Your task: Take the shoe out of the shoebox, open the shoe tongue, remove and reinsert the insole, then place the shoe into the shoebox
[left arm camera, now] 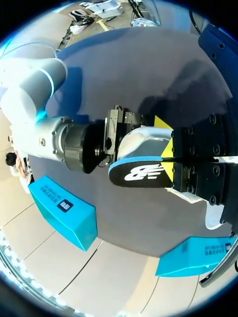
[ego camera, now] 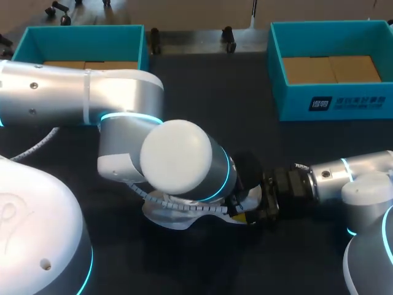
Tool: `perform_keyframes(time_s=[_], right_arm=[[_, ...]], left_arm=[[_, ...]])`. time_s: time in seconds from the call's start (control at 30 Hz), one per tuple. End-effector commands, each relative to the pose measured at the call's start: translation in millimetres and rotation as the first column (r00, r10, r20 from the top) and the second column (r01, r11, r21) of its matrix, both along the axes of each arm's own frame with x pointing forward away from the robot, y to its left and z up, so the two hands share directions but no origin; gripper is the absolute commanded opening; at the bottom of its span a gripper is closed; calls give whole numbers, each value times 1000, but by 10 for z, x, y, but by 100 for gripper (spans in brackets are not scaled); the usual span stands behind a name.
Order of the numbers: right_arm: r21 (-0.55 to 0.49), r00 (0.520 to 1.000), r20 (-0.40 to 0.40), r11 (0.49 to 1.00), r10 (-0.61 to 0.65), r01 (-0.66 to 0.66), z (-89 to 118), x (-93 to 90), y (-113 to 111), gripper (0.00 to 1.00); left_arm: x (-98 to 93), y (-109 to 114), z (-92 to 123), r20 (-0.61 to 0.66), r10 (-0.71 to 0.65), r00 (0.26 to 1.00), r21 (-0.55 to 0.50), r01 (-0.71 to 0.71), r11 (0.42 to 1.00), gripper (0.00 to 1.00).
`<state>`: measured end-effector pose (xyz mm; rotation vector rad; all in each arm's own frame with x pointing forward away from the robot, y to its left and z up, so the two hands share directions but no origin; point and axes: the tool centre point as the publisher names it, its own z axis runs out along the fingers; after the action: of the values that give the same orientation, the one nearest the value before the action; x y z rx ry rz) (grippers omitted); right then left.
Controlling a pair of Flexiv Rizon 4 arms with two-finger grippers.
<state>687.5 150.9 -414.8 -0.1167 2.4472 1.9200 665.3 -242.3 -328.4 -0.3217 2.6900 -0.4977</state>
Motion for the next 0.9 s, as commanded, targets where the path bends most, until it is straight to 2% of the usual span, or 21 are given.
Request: perform_keyframes(time_s=[0.03,0.47,0.73,0.77,0.83,0.9], right_arm=[[-4,1000,1,1000,-2,2,12,-9,10,0],[-4,1000,1,1000,-2,2,12,-9,10,0],[-4,1000,1,1000,-2,2,12,-9,10,0],[-4,1000,1,1000,-2,2,12,-9,10,0],[-4,1000,1,1000,-2,2,12,-9,10,0],[-4,1000,1,1000,-2,2,12,-9,10,0]], left_arm=[[-5,47,26,2,-4,1000,-9,4,1000,0],[-28,50,250,37,-5,999,-59,7,998,0],[-110,9,242,45,-21,999,-56,24,998,0],[-127,5,228,49,-24,998,-54,27,998,9],[-160,-6,193,69,-19,997,-49,23,999,32],[-183,-15,160,83,-14,996,-47,18,999,43]])
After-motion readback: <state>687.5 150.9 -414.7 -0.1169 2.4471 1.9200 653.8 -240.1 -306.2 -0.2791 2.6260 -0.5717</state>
